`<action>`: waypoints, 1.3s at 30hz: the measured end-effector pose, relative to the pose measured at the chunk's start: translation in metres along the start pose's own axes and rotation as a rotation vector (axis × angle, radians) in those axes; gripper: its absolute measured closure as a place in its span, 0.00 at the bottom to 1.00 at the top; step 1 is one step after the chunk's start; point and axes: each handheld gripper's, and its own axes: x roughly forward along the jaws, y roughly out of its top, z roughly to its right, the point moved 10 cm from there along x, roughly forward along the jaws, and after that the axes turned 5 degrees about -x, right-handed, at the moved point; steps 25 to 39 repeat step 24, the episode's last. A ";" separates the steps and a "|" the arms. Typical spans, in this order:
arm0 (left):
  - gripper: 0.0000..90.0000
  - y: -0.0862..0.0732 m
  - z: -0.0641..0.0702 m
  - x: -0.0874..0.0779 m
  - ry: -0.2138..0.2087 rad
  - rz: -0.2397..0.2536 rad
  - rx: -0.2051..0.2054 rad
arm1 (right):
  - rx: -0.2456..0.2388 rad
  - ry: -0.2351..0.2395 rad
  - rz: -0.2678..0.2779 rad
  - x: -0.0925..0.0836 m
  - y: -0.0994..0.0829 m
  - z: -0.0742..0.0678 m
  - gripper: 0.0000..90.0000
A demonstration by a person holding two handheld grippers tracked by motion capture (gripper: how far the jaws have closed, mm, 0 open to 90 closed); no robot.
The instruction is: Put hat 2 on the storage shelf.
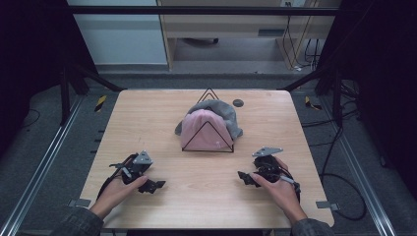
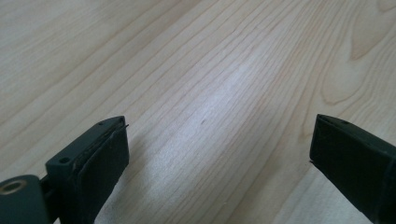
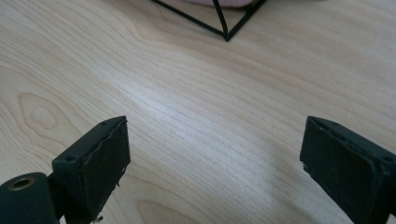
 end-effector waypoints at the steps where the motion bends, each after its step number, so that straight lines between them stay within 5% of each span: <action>1: 0.05 -0.001 -0.001 0.001 0.003 -0.007 0.002 | 0.003 0.002 -0.010 0.003 -0.003 0.002 0.09; 5: 0.03 -0.003 -0.003 0.005 0.013 -0.001 -0.011 | 0.017 0.002 -0.031 0.006 -0.008 0.003 0.09; 9: 0.02 -0.004 -0.004 0.007 0.038 0.006 0.023 | 0.009 0.000 -0.046 0.011 -0.013 0.004 0.08; 13: 0.00 -0.005 -0.004 0.008 0.048 0.026 0.032 | -0.007 -0.049 -0.026 0.012 -0.015 0.003 0.07; 14: 0.00 -0.005 -0.004 0.008 0.046 0.037 0.031 | -0.042 -0.085 0.008 0.015 -0.018 0.001 0.02; 17: 0.00 -0.005 -0.004 0.008 0.047 0.043 0.031 | -0.041 -0.094 0.043 0.015 -0.018 0.000 0.01; 39: 0.00 -0.006 -0.004 0.007 0.043 0.031 0.036 | -0.040 -0.087 0.041 0.015 -0.019 0.000 0.00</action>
